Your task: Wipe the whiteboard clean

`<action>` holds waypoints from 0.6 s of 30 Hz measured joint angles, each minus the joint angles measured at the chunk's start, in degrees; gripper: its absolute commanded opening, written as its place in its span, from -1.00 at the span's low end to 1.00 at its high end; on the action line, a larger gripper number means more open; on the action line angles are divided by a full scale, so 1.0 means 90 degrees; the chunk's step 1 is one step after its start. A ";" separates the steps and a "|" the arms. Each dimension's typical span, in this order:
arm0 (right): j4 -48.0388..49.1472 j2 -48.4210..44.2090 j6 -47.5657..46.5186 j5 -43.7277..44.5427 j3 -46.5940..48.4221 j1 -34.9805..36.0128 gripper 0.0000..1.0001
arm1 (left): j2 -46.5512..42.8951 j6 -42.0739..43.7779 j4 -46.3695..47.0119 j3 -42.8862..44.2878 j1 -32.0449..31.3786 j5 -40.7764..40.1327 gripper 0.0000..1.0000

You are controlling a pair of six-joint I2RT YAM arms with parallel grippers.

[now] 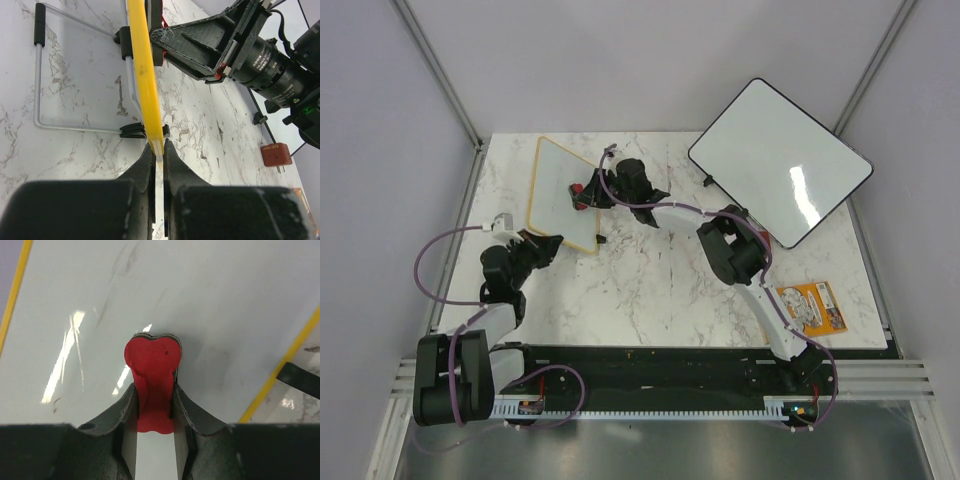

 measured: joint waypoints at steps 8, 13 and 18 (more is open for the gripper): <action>-0.0505 0.0282 0.0206 0.0032 0.0238 -0.0318 -1.00 | -0.0602 0.0070 -0.0709 -0.0032 -0.0015 0.0068 -0.97; -0.0665 0.0386 0.0192 -0.0053 0.0420 -0.0359 -1.00 | -0.0576 0.0085 -0.0763 -0.0024 -0.0012 0.0134 -0.97; -0.0826 0.0386 0.0083 -0.0158 0.0614 -0.0294 -1.00 | -0.0396 0.0090 -0.0597 -0.0005 -0.0012 0.0168 -0.97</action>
